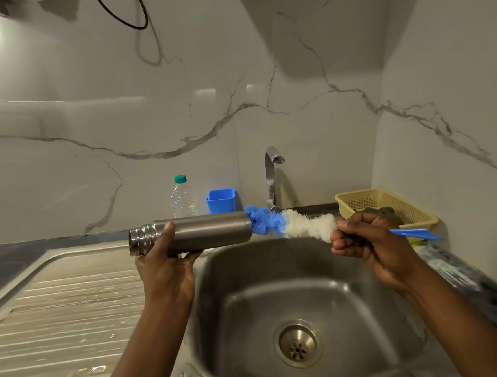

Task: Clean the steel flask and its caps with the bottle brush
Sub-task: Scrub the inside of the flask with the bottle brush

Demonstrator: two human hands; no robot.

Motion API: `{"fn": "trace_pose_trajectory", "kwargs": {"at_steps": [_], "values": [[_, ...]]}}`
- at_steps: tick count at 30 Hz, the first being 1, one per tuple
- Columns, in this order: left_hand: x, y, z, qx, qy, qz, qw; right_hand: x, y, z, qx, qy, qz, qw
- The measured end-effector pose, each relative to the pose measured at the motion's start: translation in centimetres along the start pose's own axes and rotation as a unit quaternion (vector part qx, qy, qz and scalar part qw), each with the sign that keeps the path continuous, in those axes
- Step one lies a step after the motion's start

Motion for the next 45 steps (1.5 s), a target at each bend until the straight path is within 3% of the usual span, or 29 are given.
{"fn": "trace_pose_trajectory", "kwargs": {"at_steps": [5,15,23,29,45], "values": [[-0.5,-0.7,1.5,0.05,0.007,0.02,0.998,-0.9,-0.1,-1.3,0.006,-0.049,0.002,0.999],[-0.4,-0.2,0.2,0.008,0.001,0.011,1.0,0.3,-0.1,0.8,0.028,-0.067,0.005,0.997],[-0.9,-1.0,1.8,0.048,0.017,0.028,0.998,-0.4,0.1,-0.6,0.034,-0.122,0.014,0.992],[-0.3,-0.2,0.7,0.023,-0.003,0.011,1.0,0.3,-0.1,1.4,0.057,-0.056,0.012,0.997],[0.2,-0.1,1.6,0.045,0.013,0.012,0.999,-0.6,0.0,-0.4,0.038,-0.071,0.021,0.997]]}}
Point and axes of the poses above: each hand's wrist, its own y-axis towards the middle knuckle, its own x-axis out of the back of the hand, z = x × y, the point moved 7 cm from there along y, towards the middle knuckle, and after that the axes turned 2 degrees about -x, right-handed, at the moved point
